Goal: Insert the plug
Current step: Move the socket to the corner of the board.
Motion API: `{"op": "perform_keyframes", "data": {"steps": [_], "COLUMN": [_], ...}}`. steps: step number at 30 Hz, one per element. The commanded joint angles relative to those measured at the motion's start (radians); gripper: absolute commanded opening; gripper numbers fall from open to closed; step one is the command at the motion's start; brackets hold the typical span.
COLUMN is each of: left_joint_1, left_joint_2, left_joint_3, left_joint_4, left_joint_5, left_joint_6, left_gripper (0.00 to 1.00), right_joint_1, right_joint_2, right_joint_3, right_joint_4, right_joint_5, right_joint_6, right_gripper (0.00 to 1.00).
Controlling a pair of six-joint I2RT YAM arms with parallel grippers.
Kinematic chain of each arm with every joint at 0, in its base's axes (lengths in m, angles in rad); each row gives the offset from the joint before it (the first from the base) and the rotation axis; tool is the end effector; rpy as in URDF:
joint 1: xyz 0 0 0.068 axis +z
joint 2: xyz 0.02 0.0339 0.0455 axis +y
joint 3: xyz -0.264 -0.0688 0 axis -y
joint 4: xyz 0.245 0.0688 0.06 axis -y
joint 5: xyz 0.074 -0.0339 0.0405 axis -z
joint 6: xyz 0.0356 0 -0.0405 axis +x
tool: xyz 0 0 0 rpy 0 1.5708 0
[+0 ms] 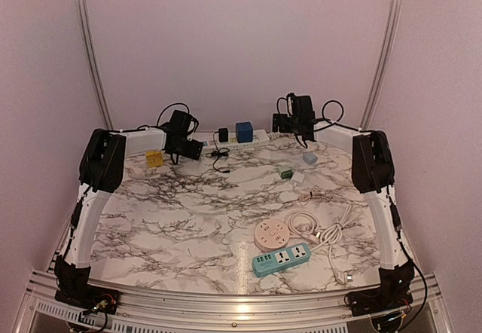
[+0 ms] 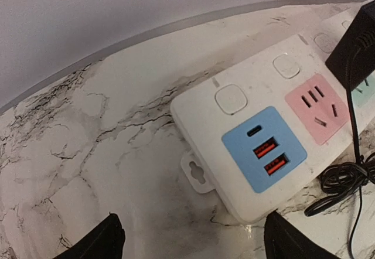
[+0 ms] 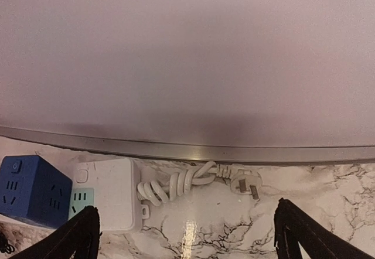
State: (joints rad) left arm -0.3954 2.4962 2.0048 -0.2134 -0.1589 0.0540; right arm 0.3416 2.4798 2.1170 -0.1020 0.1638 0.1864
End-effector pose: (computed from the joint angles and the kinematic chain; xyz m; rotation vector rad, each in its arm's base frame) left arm 0.5175 -0.2099 0.1389 0.4231 2.2251 -0.0001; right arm 0.5448 0.1875 0.1960 -0.0548 2.0322 0.1661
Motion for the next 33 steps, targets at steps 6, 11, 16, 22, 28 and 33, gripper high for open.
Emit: {"op": "perform_keyframes", "data": {"steps": [6,11,16,22,28,33], "left_joint_1": [0.075,0.083,0.101,0.113,0.054,-0.132], "left_joint_2": [0.050,0.101,0.099,-0.068,-0.337,-0.505], "left_joint_3": [0.138,0.202,0.215,0.065,-0.180,-0.395], "left_joint_4": [0.022,0.023,0.025,0.055,0.045,0.038], "left_joint_5": [0.152,0.211,0.230,0.256,0.271,0.246], "left_joint_6": [-0.246,-0.285,-0.310,-0.345,-0.287,-0.194], "left_gripper": [0.85,0.86,0.87,0.89,0.99,0.99], "right_joint_1": [-0.017,-0.030,-0.059,-0.073,-0.058,-0.013], "right_joint_2": [0.152,0.170,0.174,0.071,-0.241,-0.471], "right_joint_3": [0.178,0.155,0.160,0.054,-0.262,-0.443], "right_joint_4": [0.013,0.092,0.124,0.021,-0.036,-0.205], "right_joint_5": [0.121,0.230,0.223,0.113,-0.131,-0.215], "right_joint_6": [0.023,-0.008,0.009,0.032,-0.017,-0.131], "right_gripper": [0.99,0.98,0.98,0.98,0.98,0.99]}}
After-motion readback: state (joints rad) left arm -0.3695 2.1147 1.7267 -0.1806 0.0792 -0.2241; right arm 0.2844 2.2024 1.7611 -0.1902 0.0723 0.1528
